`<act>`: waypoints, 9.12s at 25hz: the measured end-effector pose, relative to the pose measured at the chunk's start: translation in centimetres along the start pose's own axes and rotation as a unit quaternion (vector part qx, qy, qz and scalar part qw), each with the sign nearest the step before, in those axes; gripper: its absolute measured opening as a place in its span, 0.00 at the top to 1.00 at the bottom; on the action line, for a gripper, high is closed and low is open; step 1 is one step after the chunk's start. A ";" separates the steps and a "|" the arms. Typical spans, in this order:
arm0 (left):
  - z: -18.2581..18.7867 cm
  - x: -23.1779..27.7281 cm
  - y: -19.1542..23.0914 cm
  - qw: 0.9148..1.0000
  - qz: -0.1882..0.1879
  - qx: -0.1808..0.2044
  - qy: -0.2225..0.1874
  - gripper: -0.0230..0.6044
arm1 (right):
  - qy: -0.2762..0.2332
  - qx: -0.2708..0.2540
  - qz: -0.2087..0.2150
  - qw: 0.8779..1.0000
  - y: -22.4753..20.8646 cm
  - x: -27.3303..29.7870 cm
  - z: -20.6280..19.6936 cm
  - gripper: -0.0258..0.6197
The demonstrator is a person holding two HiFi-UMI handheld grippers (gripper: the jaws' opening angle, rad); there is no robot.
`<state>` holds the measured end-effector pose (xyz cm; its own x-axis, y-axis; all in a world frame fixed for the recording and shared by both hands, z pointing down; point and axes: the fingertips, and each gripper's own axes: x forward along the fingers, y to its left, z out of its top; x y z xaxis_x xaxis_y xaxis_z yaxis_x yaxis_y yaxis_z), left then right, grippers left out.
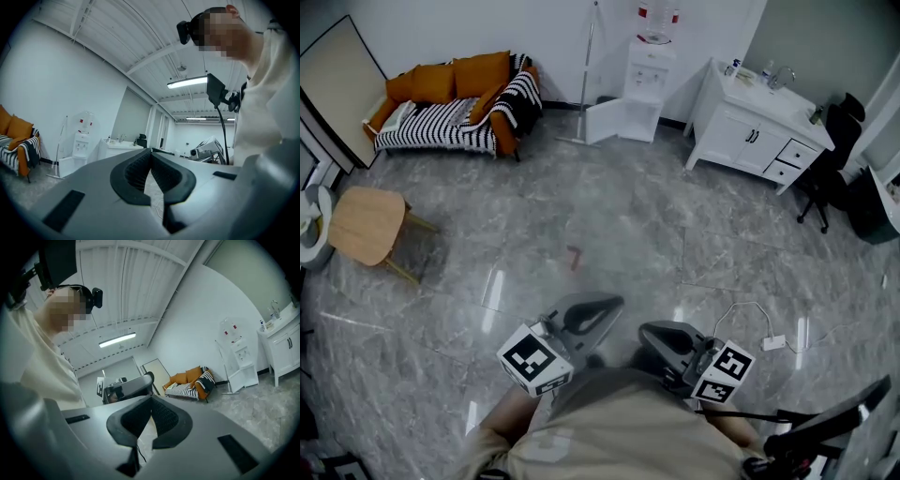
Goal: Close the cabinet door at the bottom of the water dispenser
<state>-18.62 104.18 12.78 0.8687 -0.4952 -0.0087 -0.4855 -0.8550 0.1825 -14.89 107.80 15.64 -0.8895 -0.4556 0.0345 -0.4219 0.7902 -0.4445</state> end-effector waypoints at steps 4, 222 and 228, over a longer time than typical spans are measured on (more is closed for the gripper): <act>-0.6 0.5 1.1 1.000 0.010 -0.001 0.010 0.98 | 0.007 -0.005 0.016 1.000 -1.2 1.3 0.4 0.94; 7.9 58.8 109.0 0.979 0.061 0.029 0.191 0.98 | 0.044 0.020 -0.065 0.997 -98.2 55.6 45.7 0.94; 3.8 62.4 110.3 0.969 0.070 0.046 0.233 0.98 | -0.010 0.125 -0.031 0.992 -100.7 53.1 45.6 0.94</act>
<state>-18.31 -21.66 28.63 0.7335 -0.5017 0.4585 -0.5891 -0.8058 0.0608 -11.66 -14.65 21.37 -0.8588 -0.5097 0.0528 -0.4169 0.6352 -0.6502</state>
